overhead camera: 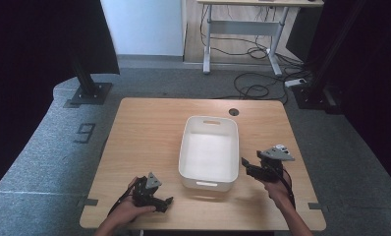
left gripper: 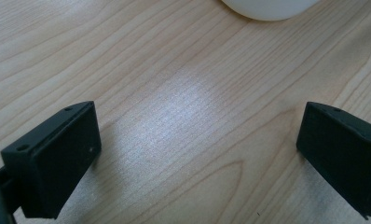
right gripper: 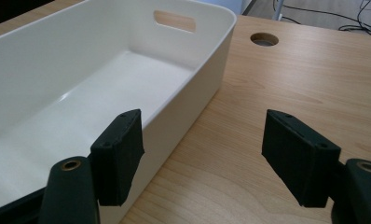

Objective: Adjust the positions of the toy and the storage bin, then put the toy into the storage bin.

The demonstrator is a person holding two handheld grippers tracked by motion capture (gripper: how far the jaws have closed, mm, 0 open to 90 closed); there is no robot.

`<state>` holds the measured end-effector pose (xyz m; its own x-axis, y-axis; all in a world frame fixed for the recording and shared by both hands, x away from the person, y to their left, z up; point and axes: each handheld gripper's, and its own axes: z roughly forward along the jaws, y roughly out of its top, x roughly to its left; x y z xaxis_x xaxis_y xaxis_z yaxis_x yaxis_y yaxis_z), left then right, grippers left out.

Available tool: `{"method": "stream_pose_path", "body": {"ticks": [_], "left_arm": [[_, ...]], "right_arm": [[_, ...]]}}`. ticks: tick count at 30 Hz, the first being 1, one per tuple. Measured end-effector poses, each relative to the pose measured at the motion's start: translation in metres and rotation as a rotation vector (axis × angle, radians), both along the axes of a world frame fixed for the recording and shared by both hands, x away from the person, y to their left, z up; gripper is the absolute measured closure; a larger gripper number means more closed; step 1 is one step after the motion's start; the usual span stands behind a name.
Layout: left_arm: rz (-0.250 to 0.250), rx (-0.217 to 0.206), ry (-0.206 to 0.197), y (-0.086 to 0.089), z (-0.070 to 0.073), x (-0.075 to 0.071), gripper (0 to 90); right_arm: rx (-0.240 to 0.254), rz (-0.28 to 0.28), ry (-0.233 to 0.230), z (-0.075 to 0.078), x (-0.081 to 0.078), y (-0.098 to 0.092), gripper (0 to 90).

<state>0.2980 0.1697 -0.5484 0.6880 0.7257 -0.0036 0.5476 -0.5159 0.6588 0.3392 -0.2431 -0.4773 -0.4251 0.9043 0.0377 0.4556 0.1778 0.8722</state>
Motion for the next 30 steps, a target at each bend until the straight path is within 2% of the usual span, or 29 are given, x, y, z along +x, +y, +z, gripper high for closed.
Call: {"method": "stream_pose_path", "body": {"ticks": [15,30], "left_arm": [[0.0,0.0,0.0,0.0,0.0,0.0,0.0],[0.0,-0.002,-0.001,0.0,0.0,0.0,0.0]], "right_arm": [[-0.015,-0.057,0.041,-0.006,0.007,-0.022,30.5],[-0.047,-0.083,0.073,-0.01,0.014,-0.036,28.9]]}}
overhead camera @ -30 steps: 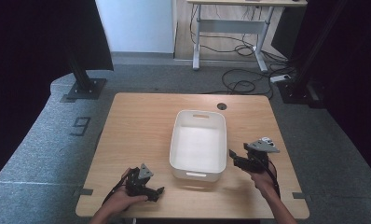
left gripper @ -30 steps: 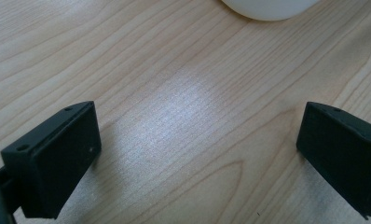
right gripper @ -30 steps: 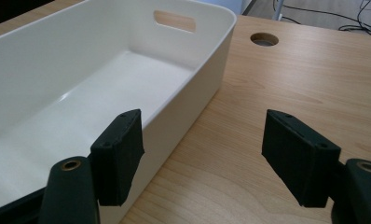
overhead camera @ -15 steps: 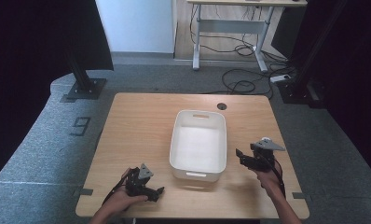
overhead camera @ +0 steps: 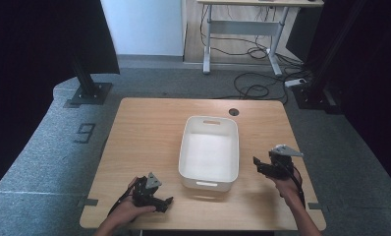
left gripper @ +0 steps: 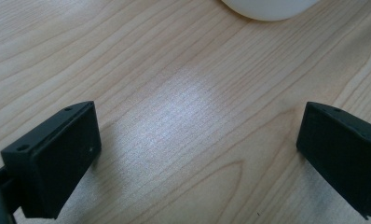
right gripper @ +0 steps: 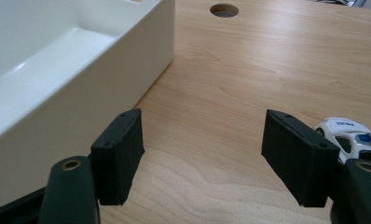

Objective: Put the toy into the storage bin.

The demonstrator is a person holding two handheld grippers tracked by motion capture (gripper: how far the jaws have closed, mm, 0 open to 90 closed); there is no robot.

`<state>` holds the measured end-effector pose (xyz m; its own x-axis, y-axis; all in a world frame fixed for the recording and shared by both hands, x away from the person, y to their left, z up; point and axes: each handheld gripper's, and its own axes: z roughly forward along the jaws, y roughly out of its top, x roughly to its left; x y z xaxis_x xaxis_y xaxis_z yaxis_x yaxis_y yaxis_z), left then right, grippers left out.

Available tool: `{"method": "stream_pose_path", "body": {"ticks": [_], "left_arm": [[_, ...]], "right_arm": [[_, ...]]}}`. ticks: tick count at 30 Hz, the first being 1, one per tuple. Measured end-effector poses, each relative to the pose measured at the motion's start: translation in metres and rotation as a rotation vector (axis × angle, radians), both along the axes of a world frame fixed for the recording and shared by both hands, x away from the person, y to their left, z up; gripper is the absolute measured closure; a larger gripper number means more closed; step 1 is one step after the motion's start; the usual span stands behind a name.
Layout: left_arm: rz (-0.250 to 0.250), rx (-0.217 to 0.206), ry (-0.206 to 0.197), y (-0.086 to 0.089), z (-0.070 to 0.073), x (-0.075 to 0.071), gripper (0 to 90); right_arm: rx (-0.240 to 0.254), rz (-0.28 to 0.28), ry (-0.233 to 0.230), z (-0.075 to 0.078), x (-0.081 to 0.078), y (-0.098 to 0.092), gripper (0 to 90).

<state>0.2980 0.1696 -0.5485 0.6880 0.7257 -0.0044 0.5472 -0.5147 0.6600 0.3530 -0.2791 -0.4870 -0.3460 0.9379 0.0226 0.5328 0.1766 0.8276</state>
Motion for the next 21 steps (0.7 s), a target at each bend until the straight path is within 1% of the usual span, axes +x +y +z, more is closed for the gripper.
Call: {"method": "stream_pose_path", "body": {"ticks": [13,16,18,21], "left_arm": [[-0.001,0.001,0.0,0.0,0.0,0.0,0.0],[-0.001,0.001,0.0,0.0,0.0,0.0,0.0],[-0.002,-0.001,0.0,0.0,0.0,0.0,0.0],[0.0,0.0,0.0,0.0,0.0,0.0,0.0]], "right_arm": [[0.01,-0.042,0.009,-0.001,0.006,-0.017,29.5],[0.012,-0.041,0.013,-0.002,0.007,-0.02,29.3],[0.016,-0.029,0.016,-0.001,0.008,-0.024,29.2],[0.019,-0.028,0.013,0.0,0.009,-0.03,29.3]]}}
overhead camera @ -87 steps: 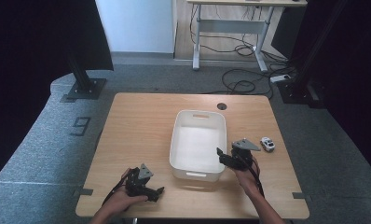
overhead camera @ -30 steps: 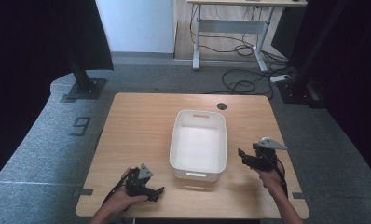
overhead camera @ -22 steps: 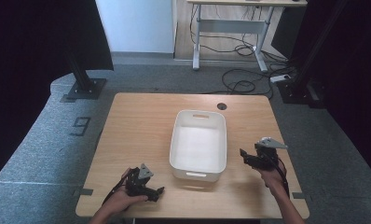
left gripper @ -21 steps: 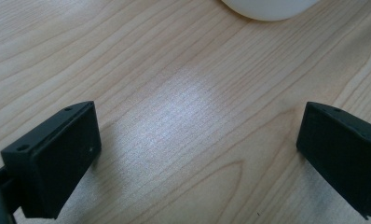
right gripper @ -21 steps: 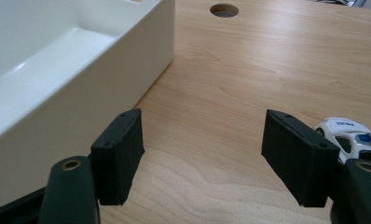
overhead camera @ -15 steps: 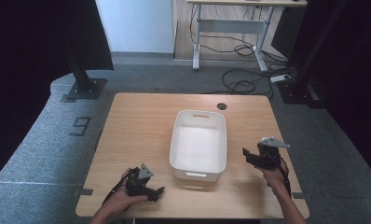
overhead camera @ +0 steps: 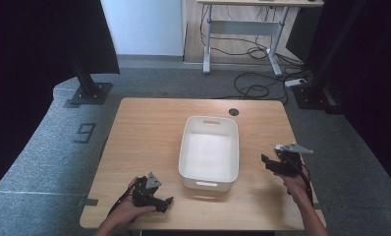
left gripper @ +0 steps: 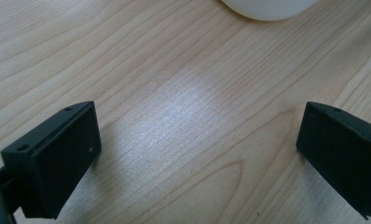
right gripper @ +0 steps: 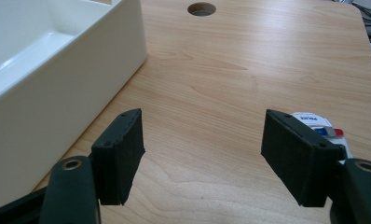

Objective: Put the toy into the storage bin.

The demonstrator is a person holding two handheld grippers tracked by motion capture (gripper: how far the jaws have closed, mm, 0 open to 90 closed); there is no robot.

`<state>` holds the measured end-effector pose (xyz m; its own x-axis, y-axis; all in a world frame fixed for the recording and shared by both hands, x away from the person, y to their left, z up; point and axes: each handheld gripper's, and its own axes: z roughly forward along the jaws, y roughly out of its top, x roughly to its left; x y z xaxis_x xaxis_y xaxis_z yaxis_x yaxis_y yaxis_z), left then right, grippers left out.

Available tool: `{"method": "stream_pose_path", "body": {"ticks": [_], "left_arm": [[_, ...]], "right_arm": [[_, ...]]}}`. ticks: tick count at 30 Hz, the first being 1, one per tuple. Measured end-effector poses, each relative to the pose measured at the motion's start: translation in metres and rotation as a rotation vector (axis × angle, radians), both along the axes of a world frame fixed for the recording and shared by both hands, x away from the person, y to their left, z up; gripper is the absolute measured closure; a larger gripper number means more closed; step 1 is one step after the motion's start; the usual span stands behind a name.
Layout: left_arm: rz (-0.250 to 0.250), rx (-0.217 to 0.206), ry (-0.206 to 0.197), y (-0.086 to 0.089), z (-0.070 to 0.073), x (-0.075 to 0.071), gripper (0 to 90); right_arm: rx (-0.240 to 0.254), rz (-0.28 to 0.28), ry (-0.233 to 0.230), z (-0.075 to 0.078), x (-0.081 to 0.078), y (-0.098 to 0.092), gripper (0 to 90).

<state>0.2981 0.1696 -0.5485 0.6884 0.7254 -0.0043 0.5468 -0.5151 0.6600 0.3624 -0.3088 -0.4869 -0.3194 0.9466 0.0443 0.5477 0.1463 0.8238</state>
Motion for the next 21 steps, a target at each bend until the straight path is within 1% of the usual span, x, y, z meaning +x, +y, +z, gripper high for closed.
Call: {"method": "stream_pose_path", "body": {"ticks": [2,7,13,21], "left_arm": [[0.0,0.0,0.0,0.0,0.0,0.0,0.0],[0.004,-0.001,-0.001,0.0,0.0,0.0,0.0],[0.003,0.0,0.0,0.0,0.0,-0.001,0.0],[0.004,0.0,0.0,0.0,0.0,-0.001,0.0]], "right_arm": [[0.002,0.0,0.003,0.0,0.001,-0.003,29.2],[-0.014,-0.007,0.013,-0.003,0.003,-0.007,28.7],[-0.005,-0.001,0.033,-0.004,0.006,-0.013,27.9],[-0.011,-0.017,0.04,-0.007,0.009,-0.021,27.7]]}}
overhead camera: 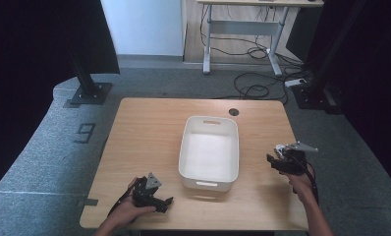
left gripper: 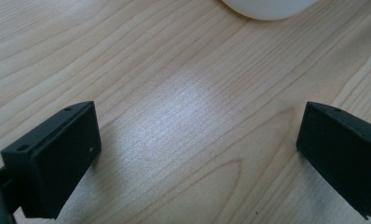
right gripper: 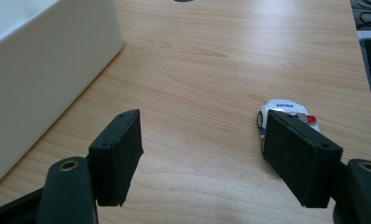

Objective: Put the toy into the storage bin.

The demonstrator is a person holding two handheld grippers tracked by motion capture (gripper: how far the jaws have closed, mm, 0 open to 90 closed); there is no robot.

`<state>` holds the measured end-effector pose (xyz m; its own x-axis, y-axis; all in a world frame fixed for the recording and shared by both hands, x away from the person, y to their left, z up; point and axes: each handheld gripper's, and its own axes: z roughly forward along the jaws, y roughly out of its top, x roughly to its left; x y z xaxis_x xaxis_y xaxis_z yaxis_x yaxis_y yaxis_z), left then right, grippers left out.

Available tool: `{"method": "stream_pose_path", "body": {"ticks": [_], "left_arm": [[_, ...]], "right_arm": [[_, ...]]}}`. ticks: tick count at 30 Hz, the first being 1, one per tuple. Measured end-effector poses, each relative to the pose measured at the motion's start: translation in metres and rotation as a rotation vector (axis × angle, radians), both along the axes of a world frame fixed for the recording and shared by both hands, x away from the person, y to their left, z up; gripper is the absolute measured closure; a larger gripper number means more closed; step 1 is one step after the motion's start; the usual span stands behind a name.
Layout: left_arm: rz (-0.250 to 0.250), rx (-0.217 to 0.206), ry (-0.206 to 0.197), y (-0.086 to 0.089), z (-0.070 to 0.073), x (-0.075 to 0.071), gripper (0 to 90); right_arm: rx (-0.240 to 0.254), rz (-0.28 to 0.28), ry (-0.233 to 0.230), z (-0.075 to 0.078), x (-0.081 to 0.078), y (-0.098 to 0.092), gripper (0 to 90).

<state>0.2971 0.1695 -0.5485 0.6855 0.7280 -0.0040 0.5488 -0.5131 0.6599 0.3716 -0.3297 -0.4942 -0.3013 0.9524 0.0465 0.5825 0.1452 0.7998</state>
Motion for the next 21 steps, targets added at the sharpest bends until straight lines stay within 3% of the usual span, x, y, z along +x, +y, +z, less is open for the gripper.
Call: {"method": "stream_pose_path", "body": {"ticks": [21], "left_arm": [[0.0,0.0,0.0,0.0,0.0,0.0001,0.0]], "right_arm": [[-0.02,-0.021,0.021,-0.0037,0.007,-0.009,28.6]]}}
